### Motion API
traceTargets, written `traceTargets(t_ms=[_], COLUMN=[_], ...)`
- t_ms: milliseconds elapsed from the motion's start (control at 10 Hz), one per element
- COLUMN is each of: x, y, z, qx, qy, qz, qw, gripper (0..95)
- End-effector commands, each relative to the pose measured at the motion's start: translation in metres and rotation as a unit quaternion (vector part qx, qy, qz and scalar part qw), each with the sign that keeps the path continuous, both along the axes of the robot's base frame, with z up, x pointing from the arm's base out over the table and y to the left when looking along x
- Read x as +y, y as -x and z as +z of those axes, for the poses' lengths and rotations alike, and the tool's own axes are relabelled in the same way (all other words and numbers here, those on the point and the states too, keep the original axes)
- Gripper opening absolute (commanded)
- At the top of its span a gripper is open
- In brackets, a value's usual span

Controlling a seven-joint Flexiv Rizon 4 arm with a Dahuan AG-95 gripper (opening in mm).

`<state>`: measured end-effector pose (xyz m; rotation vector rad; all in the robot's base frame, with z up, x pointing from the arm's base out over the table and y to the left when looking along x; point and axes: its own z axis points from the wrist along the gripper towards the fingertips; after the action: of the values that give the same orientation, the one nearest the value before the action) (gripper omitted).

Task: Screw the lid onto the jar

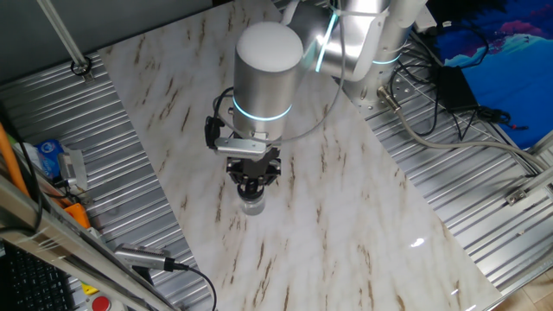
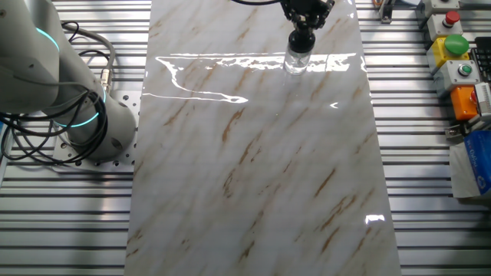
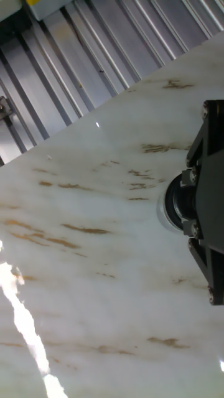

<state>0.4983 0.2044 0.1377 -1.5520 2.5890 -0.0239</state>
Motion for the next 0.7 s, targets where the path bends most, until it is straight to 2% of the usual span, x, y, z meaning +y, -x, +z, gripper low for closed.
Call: traceTargets(t_ms=[100, 700], x=[0.0003, 0.0015], y=[-0.0010, -0.0034], z=[-0.0012, -0.0038], qx=[-0.001, -0.002], qy=[0.001, 0.001], qz=[0.001, 0.004], qw=[1.0000, 1.0000], gripper=[0.0, 0.0])
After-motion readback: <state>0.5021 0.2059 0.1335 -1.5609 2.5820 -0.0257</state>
